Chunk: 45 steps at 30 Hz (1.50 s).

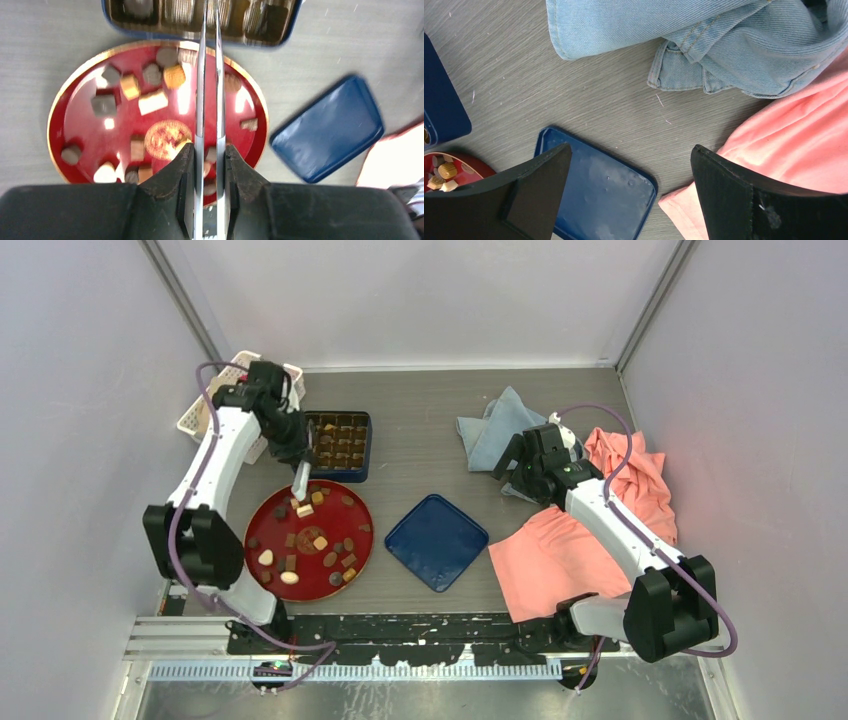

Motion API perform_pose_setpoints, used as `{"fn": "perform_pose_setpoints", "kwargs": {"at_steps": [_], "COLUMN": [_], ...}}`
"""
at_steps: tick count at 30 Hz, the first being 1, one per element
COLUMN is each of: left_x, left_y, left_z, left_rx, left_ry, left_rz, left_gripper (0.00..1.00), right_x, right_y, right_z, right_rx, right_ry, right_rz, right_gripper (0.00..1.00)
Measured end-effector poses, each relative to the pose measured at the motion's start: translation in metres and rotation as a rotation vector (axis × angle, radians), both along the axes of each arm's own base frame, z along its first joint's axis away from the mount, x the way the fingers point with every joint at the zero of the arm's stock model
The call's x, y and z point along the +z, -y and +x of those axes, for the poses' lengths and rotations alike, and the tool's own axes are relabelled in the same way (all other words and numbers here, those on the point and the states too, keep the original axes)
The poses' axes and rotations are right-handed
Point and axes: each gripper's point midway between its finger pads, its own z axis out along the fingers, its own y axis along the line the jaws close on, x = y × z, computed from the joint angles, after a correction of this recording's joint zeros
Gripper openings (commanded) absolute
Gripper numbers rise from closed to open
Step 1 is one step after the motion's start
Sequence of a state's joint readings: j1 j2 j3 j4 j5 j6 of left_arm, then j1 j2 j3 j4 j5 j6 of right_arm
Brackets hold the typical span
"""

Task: Pack the chocolate
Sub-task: Place the fake chocolate in the packing box, then pick up the fake chocolate from the plate.

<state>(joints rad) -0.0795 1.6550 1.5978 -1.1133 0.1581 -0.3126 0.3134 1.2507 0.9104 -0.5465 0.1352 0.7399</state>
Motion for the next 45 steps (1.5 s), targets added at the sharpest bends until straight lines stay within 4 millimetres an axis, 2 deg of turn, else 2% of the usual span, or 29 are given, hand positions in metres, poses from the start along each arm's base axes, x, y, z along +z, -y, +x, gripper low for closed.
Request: {"fn": "perform_pose_setpoints", "kwargs": {"at_steps": [2, 8, 11, 16, 21, 27, 35, 38, 45], "left_x": [0.0, -0.022, -0.026, -0.024, -0.037, -0.049, -0.064, -0.068, -0.07], "left_y": [0.002, 0.02, 0.026, 0.034, 0.036, 0.039, 0.065, 0.066, 0.066], "left_z": [-0.023, -0.105, -0.14, -0.177, -0.208, -0.221, -0.224, -0.226, -0.229], "left_rx": [-0.024, -0.118, -0.139, -0.165, -0.184, -0.184, -0.213, -0.203, -0.193], "left_ry": [-0.015, -0.141, -0.178, -0.206, -0.282, -0.327, -0.322, -0.334, -0.342], "left_rz": [0.033, 0.095, 0.1, 0.098, 0.117, 0.124, 0.114, 0.125, 0.131], "left_gripper": [0.01, 0.02, 0.06, 0.08, 0.12, 0.16, 0.24, 0.29, 0.35], "right_x": [0.0, -0.001, -0.005, -0.007, -0.007, -0.007, -0.005, -0.003, -0.004], "right_y": [0.0, -0.001, -0.002, -0.002, -0.002, -0.002, -0.002, -0.003, -0.003], "right_z": [0.0, 0.0, 0.0, 0.0, 0.0, 0.0, -0.001, -0.001, -0.001], "right_rx": [0.0, 0.003, 0.006, 0.007, 0.007, 0.007, 0.009, 0.01, 0.011], "right_ry": [0.0, -0.005, -0.019, -0.025, -0.025, -0.024, -0.017, -0.013, -0.014], "right_rz": [0.0, 0.002, 0.001, 0.001, 0.001, 0.001, 0.003, 0.004, 0.005], "right_gripper": [0.94, 0.94, 0.94, 0.94, 0.94, 0.94, 0.94, 0.94, 0.94]}}
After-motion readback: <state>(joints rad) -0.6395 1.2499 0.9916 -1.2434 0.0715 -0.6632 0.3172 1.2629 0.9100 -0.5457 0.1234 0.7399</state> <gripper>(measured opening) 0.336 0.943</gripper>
